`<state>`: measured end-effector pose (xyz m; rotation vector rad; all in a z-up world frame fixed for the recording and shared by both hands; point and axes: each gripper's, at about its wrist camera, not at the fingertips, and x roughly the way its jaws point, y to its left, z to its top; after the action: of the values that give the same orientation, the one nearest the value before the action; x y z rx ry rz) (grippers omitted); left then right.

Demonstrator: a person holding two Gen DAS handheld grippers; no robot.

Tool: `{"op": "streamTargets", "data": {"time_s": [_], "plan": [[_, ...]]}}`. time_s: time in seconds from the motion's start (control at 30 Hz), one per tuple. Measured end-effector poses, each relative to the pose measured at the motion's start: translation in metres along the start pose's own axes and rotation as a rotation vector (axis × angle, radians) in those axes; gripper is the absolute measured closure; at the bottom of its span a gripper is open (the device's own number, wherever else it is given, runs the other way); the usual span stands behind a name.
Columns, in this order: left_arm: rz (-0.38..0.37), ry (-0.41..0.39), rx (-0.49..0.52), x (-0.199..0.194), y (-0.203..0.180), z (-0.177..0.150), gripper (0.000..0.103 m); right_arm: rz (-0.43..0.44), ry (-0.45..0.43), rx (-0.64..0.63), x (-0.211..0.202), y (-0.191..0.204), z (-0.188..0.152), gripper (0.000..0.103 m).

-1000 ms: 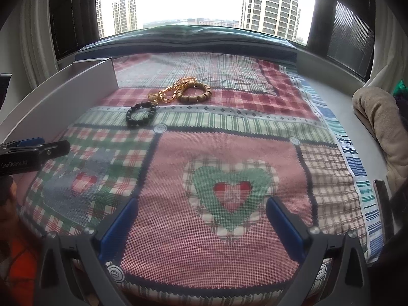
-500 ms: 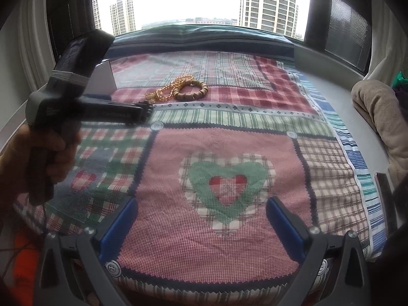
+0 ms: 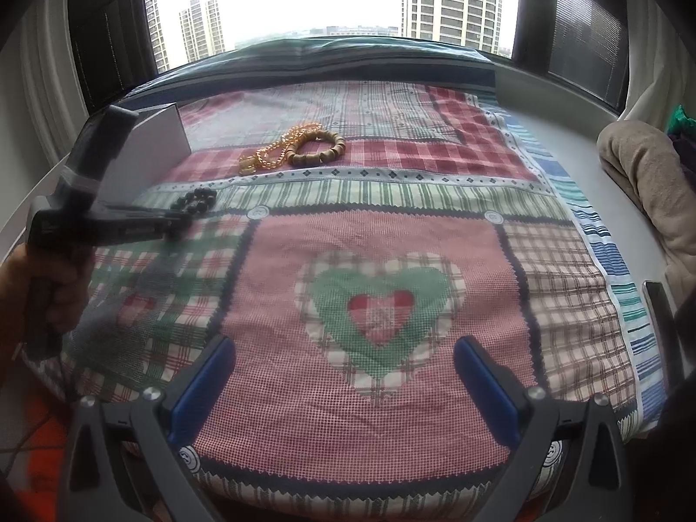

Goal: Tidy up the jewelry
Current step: 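Move the right gripper down to the gold pendant chain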

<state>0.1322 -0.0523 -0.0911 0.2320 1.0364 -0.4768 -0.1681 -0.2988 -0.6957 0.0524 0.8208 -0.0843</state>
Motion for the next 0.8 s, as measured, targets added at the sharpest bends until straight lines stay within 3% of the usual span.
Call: {"op": "streamTargets", "data": {"time_s": [0.17, 0.2, 0.27, 0.3, 0.57, 0.7, 0.8], "plan": [[-0.014, 0.006, -0.02, -0.019, 0.006, -0.03, 0.087, 0.052, 0.028, -0.031, 0.013, 0.011, 0.006, 0.001], [-0.017, 0.0, -0.02, -0.021, 0.005, -0.032, 0.081, 0.085, 0.026, -0.041, 0.017, 0.013, 0.012, 0.001], [-0.002, -0.03, -0.017, -0.025, 0.002, -0.034, 0.043, 0.177, 0.008, -0.044, 0.022, 0.015, 0.03, 0.001], [0.014, -0.052, -0.017, -0.028, 0.001, -0.035, 0.04, 0.223, 0.005, -0.029, 0.026, 0.015, 0.041, 0.001], [-0.008, -0.116, -0.109, -0.055, 0.018, -0.046, 0.033, 0.484, 0.089, 0.209, 0.081, -0.001, 0.11, 0.002], [-0.005, -0.141, -0.161, -0.068, 0.032, -0.054, 0.032, 0.541, 0.145, 0.253, 0.11, 0.007, 0.124, 0.026], [-0.004, -0.155, -0.194, -0.072, 0.04, -0.057, 0.031, 0.612, 0.207, 0.298, 0.135, 0.021, 0.135, 0.035]]}}
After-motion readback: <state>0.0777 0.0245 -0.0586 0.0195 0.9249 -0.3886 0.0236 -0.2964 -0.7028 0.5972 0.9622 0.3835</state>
